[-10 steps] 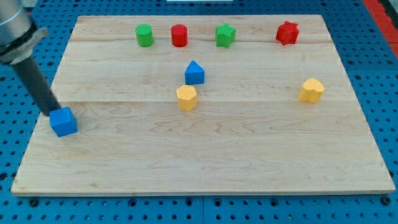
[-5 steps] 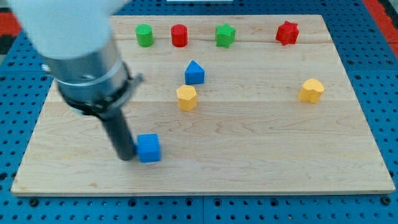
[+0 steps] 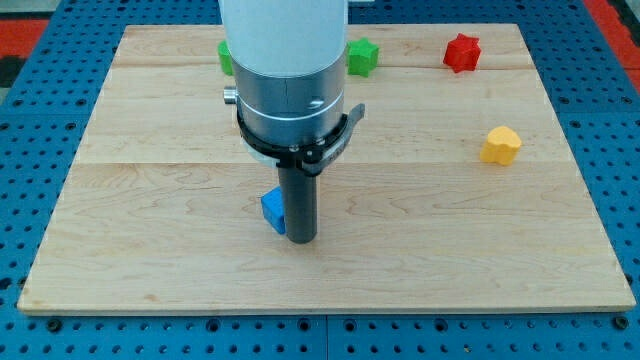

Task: Place the blue cube to the bottom of the yellow hexagon

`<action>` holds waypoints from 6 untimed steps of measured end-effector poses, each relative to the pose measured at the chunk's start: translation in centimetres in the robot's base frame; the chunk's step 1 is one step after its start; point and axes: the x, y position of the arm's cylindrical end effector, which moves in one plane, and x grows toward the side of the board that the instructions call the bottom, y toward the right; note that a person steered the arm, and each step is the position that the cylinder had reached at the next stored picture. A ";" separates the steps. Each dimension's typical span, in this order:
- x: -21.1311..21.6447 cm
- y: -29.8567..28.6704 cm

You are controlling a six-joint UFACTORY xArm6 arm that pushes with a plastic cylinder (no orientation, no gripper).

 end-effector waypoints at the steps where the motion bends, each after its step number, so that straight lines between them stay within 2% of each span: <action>1: 1.5 -6.1; 2: 0.4 -9.5; 3: -3.6 -3.1; 4: -2.8 -3.8; 5: 1.7 2.7; 6: -2.0 12.8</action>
